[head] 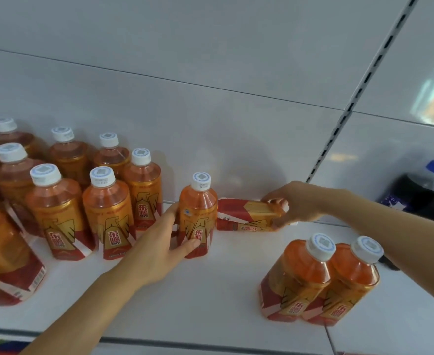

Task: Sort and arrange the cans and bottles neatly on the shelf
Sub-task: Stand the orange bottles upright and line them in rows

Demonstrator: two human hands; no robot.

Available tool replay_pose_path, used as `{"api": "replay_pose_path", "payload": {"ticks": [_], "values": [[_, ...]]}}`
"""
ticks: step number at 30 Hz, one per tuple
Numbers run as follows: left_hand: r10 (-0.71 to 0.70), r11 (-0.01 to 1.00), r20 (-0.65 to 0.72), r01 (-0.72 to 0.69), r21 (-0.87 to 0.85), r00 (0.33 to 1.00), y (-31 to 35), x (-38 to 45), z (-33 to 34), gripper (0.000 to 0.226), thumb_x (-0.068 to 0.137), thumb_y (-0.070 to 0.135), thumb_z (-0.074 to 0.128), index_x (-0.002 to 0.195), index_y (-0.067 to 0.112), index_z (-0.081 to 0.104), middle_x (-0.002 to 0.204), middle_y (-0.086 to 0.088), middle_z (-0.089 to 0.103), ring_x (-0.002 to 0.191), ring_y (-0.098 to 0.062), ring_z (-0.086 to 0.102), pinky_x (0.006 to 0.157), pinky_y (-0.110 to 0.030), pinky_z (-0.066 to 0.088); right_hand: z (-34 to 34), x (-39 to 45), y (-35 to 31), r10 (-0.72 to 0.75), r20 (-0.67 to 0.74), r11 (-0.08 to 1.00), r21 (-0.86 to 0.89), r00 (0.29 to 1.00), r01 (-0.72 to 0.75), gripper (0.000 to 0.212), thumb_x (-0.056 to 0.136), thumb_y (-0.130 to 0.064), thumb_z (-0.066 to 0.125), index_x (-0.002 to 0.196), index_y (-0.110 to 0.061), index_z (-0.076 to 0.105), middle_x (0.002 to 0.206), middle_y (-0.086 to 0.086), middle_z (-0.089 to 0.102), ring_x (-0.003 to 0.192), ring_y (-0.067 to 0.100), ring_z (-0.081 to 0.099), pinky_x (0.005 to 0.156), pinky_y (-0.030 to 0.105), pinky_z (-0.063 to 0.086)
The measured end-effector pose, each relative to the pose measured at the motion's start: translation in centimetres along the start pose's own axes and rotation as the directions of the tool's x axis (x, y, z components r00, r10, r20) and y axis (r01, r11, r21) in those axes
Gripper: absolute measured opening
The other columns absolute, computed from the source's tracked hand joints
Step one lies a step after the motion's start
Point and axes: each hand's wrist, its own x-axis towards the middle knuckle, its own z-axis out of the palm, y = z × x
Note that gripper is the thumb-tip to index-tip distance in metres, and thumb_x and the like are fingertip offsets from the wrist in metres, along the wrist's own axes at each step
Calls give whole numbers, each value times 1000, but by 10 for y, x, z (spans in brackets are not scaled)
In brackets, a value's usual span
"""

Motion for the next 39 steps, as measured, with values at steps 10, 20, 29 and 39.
{"api": "replay_pose_path", "payload": {"ticks": [10,20,29,39], "values": [[-37,999,-123,41,30,992,15,7,12,85,95,43,75,158,45,18,150,20,54,133,-4,57,107,-30,49,-63,-3,-64,-138,-312,990,-43,940,132,68,79,-68,80,139,-43,60,124,-11,68,109,14,61,97,39,53],[-48,976,-241,97,194,969,27,1,19,86,97,44,71,164,34,17,157,6,44,145,-15,44,113,-34,43,-65,9,-99,-169,-186,982,-121,968,148,96,87,-67,72,163,-41,18,159,0,45,137,26,53,109,45,47],[148,909,-293,-14,416,944,52,-28,4,85,97,41,71,162,13,24,154,-7,44,144,-23,44,115,-37,47,-78,-33,-115,-248,-331,947,-282,911,156,101,93,-74,58,169,-40,2,176,-2,17,161,23,17,128,46,27],[389,739,-237,-148,657,890,45,-103,-97,62,97,36,65,152,11,49,153,-14,52,148,-36,42,120,-61,34,-54,-67,-241,-243,-457,896,-444,856,16,93,93,-83,31,170,-36,5,177,3,14,164,27,7,131,46,13]]}}
